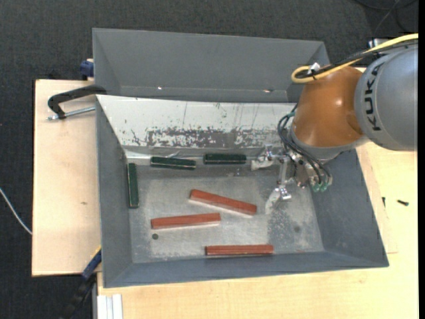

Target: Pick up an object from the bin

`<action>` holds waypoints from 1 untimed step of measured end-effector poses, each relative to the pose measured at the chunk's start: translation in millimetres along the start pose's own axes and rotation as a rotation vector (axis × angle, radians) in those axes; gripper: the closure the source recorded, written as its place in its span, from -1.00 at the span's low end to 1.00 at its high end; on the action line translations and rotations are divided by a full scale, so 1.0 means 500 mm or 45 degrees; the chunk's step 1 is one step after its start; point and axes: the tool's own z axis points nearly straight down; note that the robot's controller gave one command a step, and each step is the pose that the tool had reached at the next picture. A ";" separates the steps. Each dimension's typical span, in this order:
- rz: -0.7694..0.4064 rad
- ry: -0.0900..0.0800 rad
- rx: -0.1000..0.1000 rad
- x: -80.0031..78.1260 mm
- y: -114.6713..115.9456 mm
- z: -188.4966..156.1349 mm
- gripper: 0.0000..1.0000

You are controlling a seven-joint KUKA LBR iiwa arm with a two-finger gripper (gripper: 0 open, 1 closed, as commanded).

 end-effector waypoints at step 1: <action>0.111 0.011 0.005 0.024 0.039 0.066 1.00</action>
Offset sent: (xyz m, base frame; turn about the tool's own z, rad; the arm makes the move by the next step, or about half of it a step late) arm 0.0000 0.0000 0.0000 0.0000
